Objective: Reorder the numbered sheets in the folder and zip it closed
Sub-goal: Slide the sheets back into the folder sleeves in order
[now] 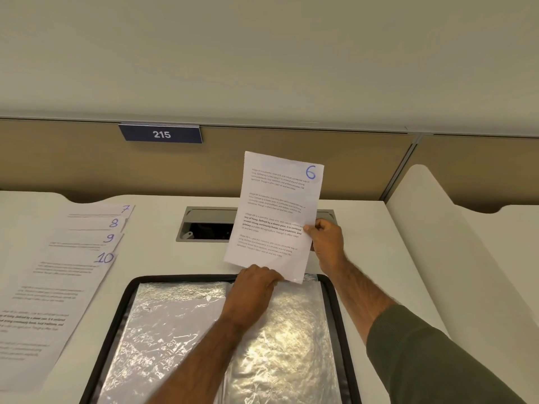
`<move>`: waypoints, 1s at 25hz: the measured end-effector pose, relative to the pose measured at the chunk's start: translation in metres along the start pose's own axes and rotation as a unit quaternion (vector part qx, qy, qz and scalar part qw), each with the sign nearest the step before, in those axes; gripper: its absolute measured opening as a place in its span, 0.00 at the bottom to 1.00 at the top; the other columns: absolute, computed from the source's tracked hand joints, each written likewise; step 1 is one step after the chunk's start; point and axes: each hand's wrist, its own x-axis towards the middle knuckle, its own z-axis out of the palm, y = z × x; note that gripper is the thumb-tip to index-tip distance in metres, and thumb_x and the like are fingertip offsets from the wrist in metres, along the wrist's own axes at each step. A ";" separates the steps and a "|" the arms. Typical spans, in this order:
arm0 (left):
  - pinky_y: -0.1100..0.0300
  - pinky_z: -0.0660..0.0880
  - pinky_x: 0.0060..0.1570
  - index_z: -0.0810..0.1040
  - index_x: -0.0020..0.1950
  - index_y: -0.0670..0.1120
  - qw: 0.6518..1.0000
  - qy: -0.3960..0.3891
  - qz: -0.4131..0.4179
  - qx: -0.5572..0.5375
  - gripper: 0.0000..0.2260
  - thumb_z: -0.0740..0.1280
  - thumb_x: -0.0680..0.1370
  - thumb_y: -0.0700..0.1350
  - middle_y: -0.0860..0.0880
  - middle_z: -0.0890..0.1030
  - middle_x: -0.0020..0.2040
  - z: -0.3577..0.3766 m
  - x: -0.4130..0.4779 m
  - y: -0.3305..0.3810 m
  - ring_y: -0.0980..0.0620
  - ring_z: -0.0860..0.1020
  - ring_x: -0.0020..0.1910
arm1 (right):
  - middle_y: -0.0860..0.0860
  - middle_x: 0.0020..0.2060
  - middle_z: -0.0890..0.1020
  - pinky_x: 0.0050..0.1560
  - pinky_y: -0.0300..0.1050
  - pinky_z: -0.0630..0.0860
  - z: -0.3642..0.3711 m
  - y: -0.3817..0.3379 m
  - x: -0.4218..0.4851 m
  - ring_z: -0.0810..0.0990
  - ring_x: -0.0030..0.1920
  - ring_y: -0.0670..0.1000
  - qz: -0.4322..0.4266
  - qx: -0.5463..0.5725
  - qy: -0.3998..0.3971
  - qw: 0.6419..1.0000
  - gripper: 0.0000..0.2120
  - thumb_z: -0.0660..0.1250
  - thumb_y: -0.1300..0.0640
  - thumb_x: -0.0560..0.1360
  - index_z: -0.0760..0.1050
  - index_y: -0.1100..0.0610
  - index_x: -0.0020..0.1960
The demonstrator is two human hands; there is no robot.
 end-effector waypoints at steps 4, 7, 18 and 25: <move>0.60 0.65 0.60 0.82 0.58 0.56 1.000 -0.017 -0.012 0.009 0.08 0.66 0.81 0.50 0.60 0.83 0.51 -0.003 -0.002 -0.011 0.59 0.74 0.53 | 0.58 0.42 0.85 0.38 0.48 0.80 -0.021 0.000 0.005 0.81 0.39 0.52 -0.014 -0.050 -0.004 0.999 0.05 0.69 0.65 0.77 0.79 0.66 0.44; 0.55 0.66 0.65 0.84 0.56 0.55 0.996 -0.035 -0.046 0.062 0.07 0.67 0.81 0.49 0.60 0.84 0.49 -0.009 -0.008 -0.030 0.58 0.76 0.52 | 0.62 0.45 0.84 0.43 0.58 0.82 -0.029 0.003 0.007 0.81 0.40 0.55 -0.002 -0.065 -0.009 0.998 0.07 0.69 0.65 0.77 0.77 0.71 0.47; 0.60 0.69 0.54 0.82 0.51 0.53 0.997 -0.024 -0.056 0.038 0.05 0.67 0.81 0.45 0.57 0.78 0.49 -0.011 -0.013 -0.042 0.58 0.73 0.48 | 0.55 0.46 0.86 0.37 0.45 0.81 -0.029 0.007 0.009 0.85 0.43 0.53 0.025 -0.050 -0.074 0.996 0.02 0.69 0.65 0.78 0.80 0.62 0.47; 0.59 0.72 0.52 0.82 0.53 0.50 0.998 -0.029 -0.058 -0.003 0.05 0.67 0.81 0.44 0.55 0.82 0.48 -0.018 -0.007 -0.045 0.56 0.74 0.49 | 0.55 0.49 0.87 0.44 0.52 0.85 -0.029 0.013 0.015 0.87 0.47 0.55 0.054 -0.042 -0.118 0.991 0.05 0.69 0.65 0.78 0.80 0.63 0.53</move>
